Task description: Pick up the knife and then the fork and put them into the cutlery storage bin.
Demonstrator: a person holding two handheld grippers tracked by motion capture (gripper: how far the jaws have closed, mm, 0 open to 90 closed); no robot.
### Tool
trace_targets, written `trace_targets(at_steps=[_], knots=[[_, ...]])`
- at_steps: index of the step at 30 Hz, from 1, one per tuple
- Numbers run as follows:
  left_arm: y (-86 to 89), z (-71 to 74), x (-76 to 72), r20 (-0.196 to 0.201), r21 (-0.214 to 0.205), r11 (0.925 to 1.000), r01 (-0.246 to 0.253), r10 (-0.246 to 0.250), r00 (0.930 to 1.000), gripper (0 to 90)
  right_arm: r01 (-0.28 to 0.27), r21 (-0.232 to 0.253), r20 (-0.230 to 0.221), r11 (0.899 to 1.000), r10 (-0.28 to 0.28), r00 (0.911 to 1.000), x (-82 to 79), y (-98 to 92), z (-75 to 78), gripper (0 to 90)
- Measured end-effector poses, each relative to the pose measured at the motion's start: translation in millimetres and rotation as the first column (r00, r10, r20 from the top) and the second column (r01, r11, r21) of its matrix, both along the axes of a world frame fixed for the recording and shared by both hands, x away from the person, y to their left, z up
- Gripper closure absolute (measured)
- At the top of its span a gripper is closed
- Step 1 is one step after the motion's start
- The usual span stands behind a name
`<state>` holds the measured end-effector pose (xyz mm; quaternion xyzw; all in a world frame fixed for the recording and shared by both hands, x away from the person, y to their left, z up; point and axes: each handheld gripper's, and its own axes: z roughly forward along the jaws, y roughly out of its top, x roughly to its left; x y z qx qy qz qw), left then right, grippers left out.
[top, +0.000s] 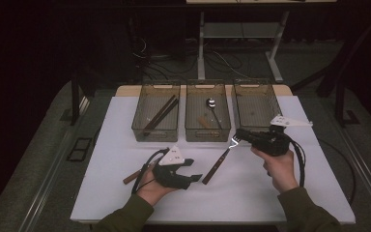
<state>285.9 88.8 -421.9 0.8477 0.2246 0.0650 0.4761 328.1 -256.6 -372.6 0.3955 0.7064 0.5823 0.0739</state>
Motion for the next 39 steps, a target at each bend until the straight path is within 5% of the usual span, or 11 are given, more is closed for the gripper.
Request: trace_targets(at_steps=[17,27,39], knots=[[62.4,-14.8,-5.1,-0.024,-0.021,0.9974,-0.068,0.068,0.9974,6.7,0.174,-0.016,0.048,0.985,-0.173,0.9836,26.1,-60.9,41.3,87.0],[69.4,-17.7,-7.5,-0.027,-0.014,0.9978,-0.065,0.064,0.9976,0.0,0.320,-0.042,0.092,0.946,-0.315,0.9444,55.3,-88.6,72.5,87.0],[68.0,-18.3,-7.5,-0.022,-0.007,0.9980,-0.064,0.063,0.9978,0.0,0.423,-0.119,0.065,0.898,-0.418,0.9062,97.6,-110.5,68.3,87.1]])
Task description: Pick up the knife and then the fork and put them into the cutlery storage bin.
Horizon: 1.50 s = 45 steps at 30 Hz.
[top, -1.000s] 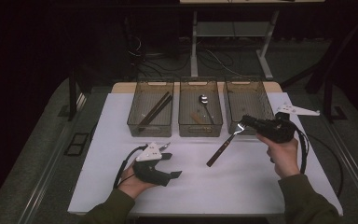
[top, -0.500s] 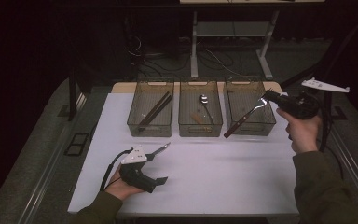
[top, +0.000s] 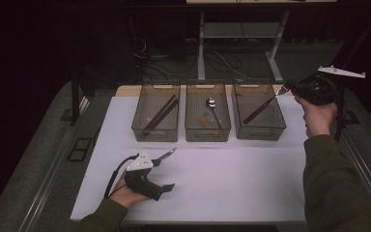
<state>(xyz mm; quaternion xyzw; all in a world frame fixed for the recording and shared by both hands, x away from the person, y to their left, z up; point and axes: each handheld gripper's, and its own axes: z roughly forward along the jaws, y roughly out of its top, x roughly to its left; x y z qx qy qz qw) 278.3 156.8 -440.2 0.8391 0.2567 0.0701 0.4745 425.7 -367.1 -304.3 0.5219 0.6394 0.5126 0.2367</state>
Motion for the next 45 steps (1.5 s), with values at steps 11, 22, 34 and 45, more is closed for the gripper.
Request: trace_targets(at_steps=[11,22,34,45], knots=[[-1.1,-1.1,0.0,-0.008,0.003,1.0000,0.009,-0.009,0.9999,0.0,-0.039,-0.033,-0.153,0.999,0.034,0.9876,33.2,5.8,-36.2,87.0],[-3.1,-1.6,-0.6,-0.015,-0.002,0.9999,0.017,-0.017,0.9997,0.0,-0.043,-0.046,-0.242,0.998,0.030,0.9699,48.5,4.1,-58.1,85.9],[-5.5,-2.8,-1.0,-0.023,0.007,0.9997,0.024,-0.024,0.9995,0.1,0.029,-0.187,-0.272,0.982,-0.080,0.9589,57.6,6.5,-77.2,77.7],[-5.5,-2.6,-1.3,-0.022,0.005,0.9997,0.025,-0.025,0.9995,0.1,0.056,-0.219,-0.266,0.974,-0.115,0.9570,59.9,8.3,-82.3,61.7]])
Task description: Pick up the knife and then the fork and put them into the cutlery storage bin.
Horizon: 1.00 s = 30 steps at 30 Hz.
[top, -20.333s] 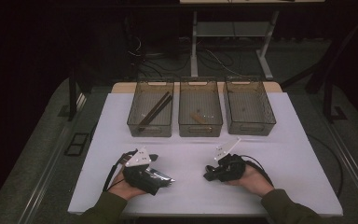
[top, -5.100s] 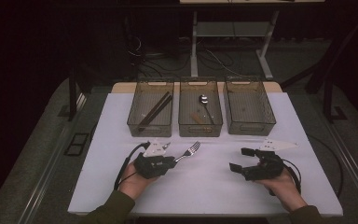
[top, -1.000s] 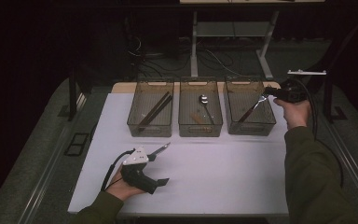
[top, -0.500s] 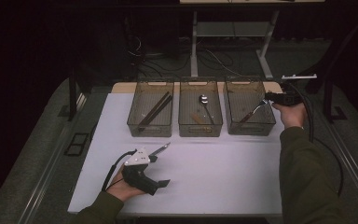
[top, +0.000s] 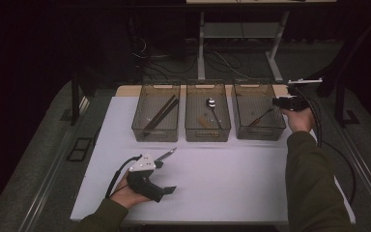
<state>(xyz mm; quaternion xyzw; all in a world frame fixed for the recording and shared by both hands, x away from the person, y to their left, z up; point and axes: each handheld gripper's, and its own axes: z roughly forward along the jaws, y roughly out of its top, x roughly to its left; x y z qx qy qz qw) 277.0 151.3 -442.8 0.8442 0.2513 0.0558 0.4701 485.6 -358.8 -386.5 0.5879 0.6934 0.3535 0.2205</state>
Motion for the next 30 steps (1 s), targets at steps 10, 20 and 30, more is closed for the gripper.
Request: trace_targets(at_steps=[10,20,30], knots=[[0.5,-0.2,0.6,0.001,0.006,1.0000,-0.002,0.002,1.0000,0.1,-0.036,0.075,0.050,0.997,0.032,0.9982,-14.5,-2.8,4.8,37.4],[1.8,0.7,1.3,0.006,0.022,0.9996,-0.015,0.014,0.9999,0.2,-0.208,0.090,0.176,0.974,0.190,0.9660,-66.4,12.3,22.5,24.5],[3.4,1.7,2.0,0.012,0.028,0.9992,-0.030,0.030,0.9995,0.1,-0.325,0.097,0.174,0.941,0.306,0.9361,-104.5,23.3,17.4,13.7]])
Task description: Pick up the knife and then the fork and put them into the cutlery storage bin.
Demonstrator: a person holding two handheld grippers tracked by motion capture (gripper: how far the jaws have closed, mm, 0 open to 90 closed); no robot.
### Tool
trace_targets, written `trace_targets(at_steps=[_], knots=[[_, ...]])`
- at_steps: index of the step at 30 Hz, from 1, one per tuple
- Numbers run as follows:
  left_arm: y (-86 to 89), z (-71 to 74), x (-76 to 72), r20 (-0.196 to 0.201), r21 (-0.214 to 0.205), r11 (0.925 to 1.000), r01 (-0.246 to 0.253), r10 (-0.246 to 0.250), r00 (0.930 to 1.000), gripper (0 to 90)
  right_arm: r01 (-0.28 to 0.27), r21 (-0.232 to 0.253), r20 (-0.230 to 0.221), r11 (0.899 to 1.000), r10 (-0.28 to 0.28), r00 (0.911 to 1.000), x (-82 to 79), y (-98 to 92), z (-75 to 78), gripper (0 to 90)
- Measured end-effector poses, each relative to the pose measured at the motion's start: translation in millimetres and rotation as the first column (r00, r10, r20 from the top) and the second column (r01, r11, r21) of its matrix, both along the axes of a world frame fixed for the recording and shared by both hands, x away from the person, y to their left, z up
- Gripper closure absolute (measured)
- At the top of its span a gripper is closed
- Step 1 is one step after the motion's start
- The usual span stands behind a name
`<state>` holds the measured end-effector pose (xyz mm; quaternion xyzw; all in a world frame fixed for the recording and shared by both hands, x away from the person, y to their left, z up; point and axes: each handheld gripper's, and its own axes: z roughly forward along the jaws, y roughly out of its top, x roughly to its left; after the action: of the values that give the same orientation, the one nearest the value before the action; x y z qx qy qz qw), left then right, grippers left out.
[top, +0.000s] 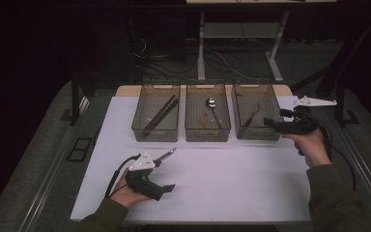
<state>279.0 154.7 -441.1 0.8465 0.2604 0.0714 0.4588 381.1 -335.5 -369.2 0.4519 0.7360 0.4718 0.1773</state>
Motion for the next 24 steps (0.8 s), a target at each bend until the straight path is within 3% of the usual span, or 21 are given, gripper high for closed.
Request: trace_targets(at_steps=[2,7,10,18,24], knots=[[0.7,0.3,0.5,0.001,0.001,1.0000,-0.003,0.003,1.0000,0.1,-0.024,0.022,-0.014,0.999,0.025,0.9996,-7.4,3.2,-3.0,12.3],[1.4,1.5,0.9,0.006,0.005,1.0000,-0.007,0.007,1.0000,0.2,-0.070,0.003,-0.017,0.998,0.070,0.9974,-24.9,15.1,-8.9,12.0],[2.2,2.5,1.0,0.011,0.006,0.9999,-0.012,0.012,0.9999,0.4,-0.078,-0.013,0.002,0.997,0.078,0.9970,-35.5,21.4,-11.0,12.0],[4.7,4.8,2.5,0.019,0.021,0.9994,-0.027,0.027,0.9995,1.4,-0.117,-0.007,-0.004,0.993,0.117,0.9931,-61.5,33.0,-29.3,12.0],[8.0,6.8,4.6,0.022,0.024,0.9987,-0.045,0.044,0.9988,2.6,-0.138,-0.036,0.009,0.990,0.138,0.9904,-76.6,44.3,-39.6,12.0]])
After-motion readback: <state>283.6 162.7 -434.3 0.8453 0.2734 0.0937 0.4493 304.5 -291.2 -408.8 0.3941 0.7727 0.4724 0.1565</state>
